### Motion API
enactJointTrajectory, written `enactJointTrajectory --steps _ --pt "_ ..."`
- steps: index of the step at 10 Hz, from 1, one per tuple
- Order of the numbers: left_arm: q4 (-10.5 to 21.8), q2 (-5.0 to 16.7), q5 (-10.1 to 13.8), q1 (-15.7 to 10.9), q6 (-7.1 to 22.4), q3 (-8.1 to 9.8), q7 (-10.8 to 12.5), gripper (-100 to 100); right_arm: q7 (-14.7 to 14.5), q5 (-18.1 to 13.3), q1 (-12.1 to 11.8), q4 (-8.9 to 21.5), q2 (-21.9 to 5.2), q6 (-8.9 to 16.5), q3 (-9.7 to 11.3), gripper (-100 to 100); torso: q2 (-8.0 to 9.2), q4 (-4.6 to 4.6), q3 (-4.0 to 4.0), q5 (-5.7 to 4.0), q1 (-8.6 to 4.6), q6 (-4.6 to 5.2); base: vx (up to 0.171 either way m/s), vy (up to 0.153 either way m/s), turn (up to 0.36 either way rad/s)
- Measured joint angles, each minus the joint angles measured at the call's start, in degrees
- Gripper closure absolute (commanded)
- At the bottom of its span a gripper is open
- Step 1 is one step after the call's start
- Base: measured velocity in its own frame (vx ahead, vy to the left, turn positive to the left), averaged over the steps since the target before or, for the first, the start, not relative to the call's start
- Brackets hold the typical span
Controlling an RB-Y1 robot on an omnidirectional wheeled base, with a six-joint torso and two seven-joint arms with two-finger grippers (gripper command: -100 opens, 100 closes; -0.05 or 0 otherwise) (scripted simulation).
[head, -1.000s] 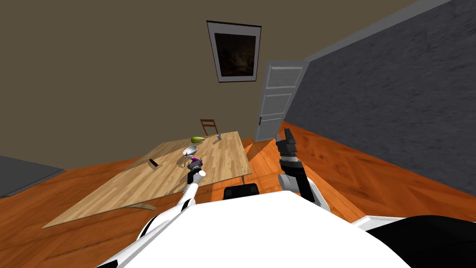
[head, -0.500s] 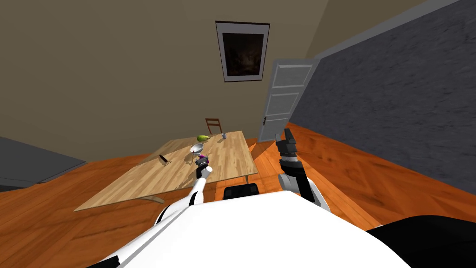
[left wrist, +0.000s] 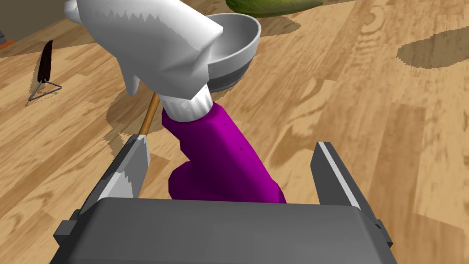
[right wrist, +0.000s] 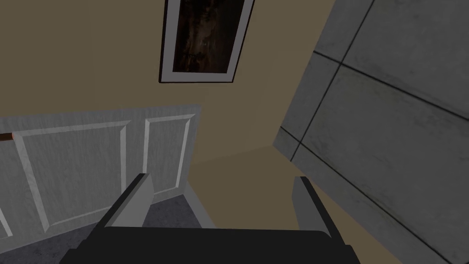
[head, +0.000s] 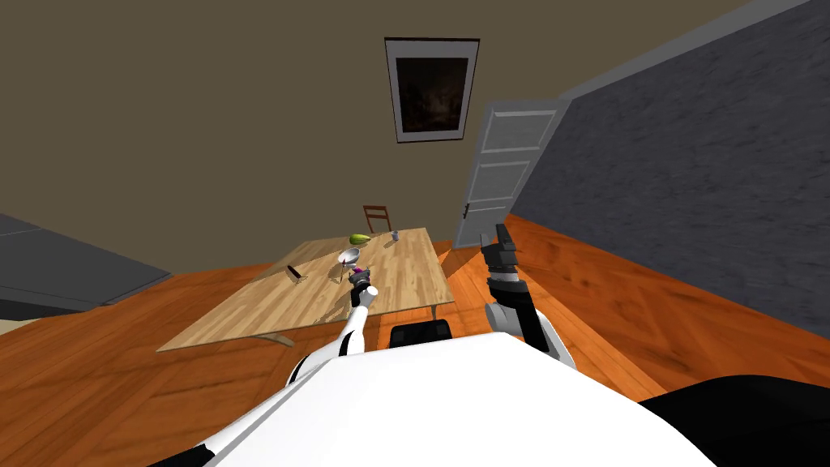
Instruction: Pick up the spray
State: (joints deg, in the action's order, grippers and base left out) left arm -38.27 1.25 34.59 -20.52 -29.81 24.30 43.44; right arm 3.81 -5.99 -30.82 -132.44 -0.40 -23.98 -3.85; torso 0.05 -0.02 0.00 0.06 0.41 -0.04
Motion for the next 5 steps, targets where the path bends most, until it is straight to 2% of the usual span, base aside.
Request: enactJointTrajectory --steps 1,2,3,5 --pt "1.4 -1.6 -0.7 -2.3 -0.8 0.88 -1.5 -100 0.0 0.0 0.0 0.0 0.0 0.0 0.0 0 -0.02 0.0 -0.01 0.04 0.21 -0.01 0.008 0.131 0.054" --pt "1.4 -2.9 -1.1 -2.8 -1.2 1.22 -2.7 -100 0.0 0.0 0.0 0.0 0.0 0.0 0.0 0 -0.02 -0.01 -0.01 0.05 0.22 0.01 0.005 0.052 -0.011" --pt "1.4 -3.0 -1.1 -2.9 -1.2 1.25 -3.0 100 0.0 0.0 0.0 0.0 0.0 0.0 0.0 0 0.0 -0.01 -0.01 0.01 0.0 0.0 0.001 0.009 -0.007" --pt "1.4 -3.1 -1.0 -2.9 -1.2 1.29 -2.8 100 0.0 0.0 0.0 0.0 0.0 0.0 0.0 0 0.01 -0.04 -0.02 -0.13 -0.25 0.0 0.0 0.0 0.0"
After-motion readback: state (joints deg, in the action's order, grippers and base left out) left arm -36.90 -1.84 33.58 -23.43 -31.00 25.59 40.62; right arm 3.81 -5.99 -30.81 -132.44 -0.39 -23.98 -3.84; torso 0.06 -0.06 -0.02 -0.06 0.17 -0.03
